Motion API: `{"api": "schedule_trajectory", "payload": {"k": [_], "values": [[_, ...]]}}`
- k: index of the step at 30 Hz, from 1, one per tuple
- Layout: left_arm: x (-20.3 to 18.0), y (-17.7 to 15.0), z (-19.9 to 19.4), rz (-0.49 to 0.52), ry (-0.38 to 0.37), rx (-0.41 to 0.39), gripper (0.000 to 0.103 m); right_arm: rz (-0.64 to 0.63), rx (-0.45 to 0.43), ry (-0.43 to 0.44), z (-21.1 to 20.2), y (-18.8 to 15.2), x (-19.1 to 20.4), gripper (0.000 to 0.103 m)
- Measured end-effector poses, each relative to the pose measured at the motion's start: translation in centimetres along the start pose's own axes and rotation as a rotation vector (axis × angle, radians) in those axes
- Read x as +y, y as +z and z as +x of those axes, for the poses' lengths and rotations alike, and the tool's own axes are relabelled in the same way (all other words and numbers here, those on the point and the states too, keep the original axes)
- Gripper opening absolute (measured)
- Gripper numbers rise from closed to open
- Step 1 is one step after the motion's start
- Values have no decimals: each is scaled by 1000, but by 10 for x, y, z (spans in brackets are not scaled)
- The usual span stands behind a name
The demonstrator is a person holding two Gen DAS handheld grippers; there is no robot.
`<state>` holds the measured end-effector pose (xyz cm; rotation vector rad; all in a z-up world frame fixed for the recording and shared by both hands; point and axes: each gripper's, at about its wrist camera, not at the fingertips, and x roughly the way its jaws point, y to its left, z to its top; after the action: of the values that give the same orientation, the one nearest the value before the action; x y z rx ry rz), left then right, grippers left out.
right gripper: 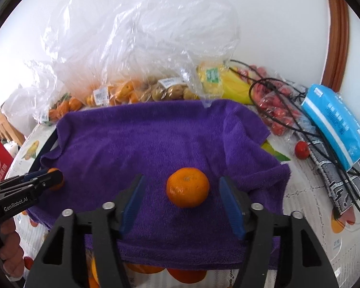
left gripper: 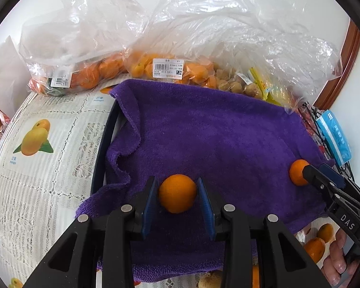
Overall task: Organize fruits
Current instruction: 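Lower both tangerines onto the purple towel and open both grippers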
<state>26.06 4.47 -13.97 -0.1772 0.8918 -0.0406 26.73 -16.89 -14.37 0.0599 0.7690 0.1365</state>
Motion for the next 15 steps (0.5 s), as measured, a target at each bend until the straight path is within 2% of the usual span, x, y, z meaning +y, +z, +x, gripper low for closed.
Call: {"api": "schedule_trajectory", "payload": {"k": [1,3,6,12,15], "values": [[1,0,-3,-5,-11,-7,36,4,-14,-1,-3,1,0,71],[1,1,-8,-15,-26,-20,46,9,-23,-8,-6,2,-1,74],[0,3,-17,-15,-23,-53,54,17,-40,-14,-12,4,-3,74],[-2,6,-32,-6,14,-94,57,39,-114,-16,-37,5,-12,74],[-2,7,-37,-13,22,-114,59,58,-138,-45,-52,0,-20,74]]}}
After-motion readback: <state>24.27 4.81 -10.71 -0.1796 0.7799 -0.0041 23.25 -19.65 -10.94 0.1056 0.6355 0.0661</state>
